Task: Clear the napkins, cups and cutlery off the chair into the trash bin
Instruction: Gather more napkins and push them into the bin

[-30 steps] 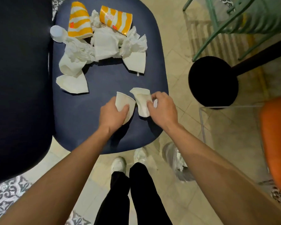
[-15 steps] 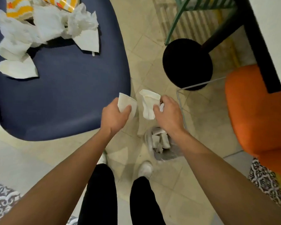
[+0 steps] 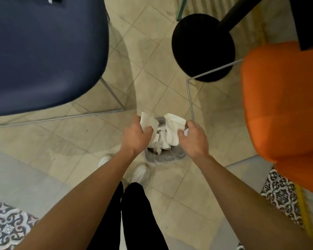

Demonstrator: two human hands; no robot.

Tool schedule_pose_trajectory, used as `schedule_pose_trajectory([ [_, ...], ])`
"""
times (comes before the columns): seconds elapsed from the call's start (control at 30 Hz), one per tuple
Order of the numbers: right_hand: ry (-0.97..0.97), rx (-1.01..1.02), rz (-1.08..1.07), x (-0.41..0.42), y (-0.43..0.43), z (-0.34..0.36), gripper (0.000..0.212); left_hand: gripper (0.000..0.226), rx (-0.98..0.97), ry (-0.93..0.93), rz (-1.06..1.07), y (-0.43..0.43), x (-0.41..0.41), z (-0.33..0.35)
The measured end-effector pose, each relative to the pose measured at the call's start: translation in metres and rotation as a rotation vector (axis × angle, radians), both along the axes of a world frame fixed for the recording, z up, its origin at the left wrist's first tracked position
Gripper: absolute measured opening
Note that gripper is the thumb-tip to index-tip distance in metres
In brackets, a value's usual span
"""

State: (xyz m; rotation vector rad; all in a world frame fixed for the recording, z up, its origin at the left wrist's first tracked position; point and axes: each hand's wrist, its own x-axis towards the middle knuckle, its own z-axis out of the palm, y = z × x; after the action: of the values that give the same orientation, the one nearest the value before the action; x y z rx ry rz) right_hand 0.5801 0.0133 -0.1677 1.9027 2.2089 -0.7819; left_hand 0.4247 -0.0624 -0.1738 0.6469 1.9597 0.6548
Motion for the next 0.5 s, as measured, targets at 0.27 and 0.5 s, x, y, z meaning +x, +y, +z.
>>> schedule_pose_trajectory([
  [0.27, -0.009, -0.152, -0.063, 0.024, -0.023, -0.083, 0.015, 0.035, -0.16, 0.026, -0.233, -0.004, 0.042, -0.074],
  [0.5, -0.02, -0.21, -0.213, 0.025, -0.025, -0.169, 0.023, 0.037, -0.127, 0.039, -0.375, 0.006, 0.067, -0.159],
])
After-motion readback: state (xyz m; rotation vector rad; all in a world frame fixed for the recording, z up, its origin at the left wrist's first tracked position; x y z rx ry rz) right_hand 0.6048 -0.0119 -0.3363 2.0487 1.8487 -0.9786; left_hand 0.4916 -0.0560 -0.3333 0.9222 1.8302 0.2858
